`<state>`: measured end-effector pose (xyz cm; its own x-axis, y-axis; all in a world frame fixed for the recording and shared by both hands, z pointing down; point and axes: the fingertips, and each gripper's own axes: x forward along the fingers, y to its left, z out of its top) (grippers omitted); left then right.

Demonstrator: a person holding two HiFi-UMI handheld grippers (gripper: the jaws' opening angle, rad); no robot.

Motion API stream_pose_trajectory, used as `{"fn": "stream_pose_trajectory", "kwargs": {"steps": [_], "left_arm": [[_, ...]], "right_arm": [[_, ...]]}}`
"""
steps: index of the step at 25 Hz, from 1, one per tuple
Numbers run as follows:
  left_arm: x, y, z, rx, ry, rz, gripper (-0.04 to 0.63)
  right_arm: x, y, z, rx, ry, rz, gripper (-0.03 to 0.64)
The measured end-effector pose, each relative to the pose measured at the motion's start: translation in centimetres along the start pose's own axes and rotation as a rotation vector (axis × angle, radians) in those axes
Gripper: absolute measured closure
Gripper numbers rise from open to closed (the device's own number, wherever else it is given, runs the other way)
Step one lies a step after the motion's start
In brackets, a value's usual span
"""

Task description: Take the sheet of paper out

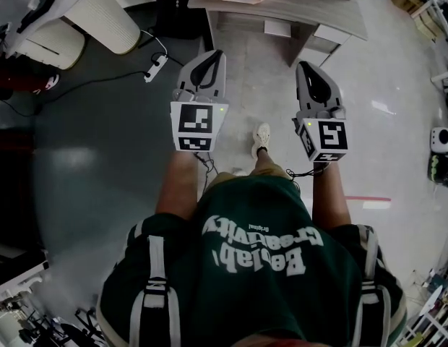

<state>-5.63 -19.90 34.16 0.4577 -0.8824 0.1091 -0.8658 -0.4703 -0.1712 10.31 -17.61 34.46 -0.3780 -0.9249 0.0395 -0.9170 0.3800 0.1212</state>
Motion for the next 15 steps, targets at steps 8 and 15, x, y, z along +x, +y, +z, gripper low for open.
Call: {"fn": "stream_pose_trajectory", "kwargs": {"steps": [8,15], "left_arm": [[-1.3,0.4,-0.7,-0.001,0.032,0.014,0.578],[-1.5,0.9,-0.7,-0.009,0.039,0.041,0.578]], "right_arm": [[0.0,1.9,0.0,0.006,0.012,0.046,0.583],[0.6,2.3,0.5,-0.01,0.012,0.084,0.583]]}}
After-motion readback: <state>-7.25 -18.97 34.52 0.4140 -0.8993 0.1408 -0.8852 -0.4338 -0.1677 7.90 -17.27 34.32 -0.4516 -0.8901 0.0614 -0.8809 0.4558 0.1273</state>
